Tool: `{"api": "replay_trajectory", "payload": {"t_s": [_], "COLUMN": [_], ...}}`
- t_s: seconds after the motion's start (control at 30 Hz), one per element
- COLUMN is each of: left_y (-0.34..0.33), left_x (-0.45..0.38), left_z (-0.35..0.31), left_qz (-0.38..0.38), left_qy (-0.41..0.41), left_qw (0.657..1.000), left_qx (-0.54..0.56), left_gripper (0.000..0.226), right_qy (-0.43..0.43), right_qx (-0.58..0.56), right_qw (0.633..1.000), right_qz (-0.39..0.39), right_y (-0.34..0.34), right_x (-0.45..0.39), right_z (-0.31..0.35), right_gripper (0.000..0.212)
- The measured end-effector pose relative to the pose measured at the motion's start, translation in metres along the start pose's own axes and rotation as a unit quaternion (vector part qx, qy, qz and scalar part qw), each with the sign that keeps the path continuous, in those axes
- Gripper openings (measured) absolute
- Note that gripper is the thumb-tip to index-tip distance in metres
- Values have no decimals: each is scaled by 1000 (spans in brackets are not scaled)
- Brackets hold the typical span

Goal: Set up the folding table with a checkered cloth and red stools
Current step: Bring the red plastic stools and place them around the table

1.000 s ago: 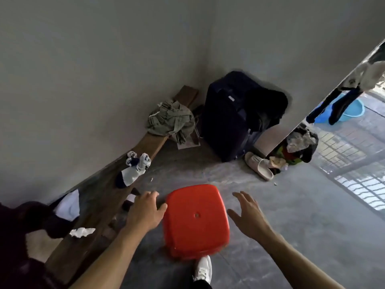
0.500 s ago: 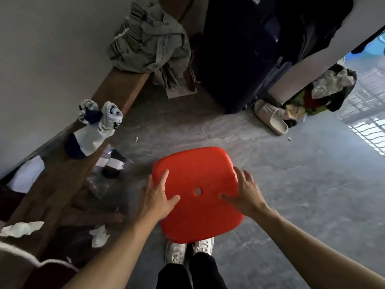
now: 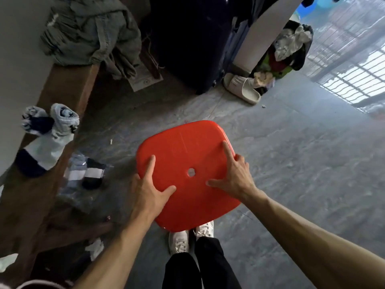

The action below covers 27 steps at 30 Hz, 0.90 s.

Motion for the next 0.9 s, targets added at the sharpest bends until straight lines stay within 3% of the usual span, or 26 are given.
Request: {"api": "replay_trajectory", "payload": {"t_s": [0.23, 0.5, 0.67, 0.9], "left_y": [70, 112, 96, 29], "left_x": [79, 210, 293, 387], "left_z": [-125, -268, -341, -412], "left_qz": [18, 59, 73, 83], "left_qy": [-111, -256, -338, -417], "left_qw": [993, 960, 926, 880], "left_qx": [-45, -99, -152, -212], "left_gripper": [108, 111, 108, 109], "right_qy": [-34, -81, -140, -195], "right_qx": [-28, -78, -114, -181], "right_qw": [996, 976, 950, 914], "right_qz": [-72, -185, -256, -307], "right_y": [124, 226, 258, 246], "right_x": [144, 332, 429, 515], "right_z": [-3, -38, -94, -193], "right_gripper": [127, 128, 127, 130]}}
Point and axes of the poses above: each hand's wrist, its own x-axis away from the middle knuckle, its own y-axis out of the back of the hand, z = x × y, the point moved 7 cm from there along -x, towards the middle knuckle, and after that the axes turned 9 degrees about z, right-handed, at the moved point
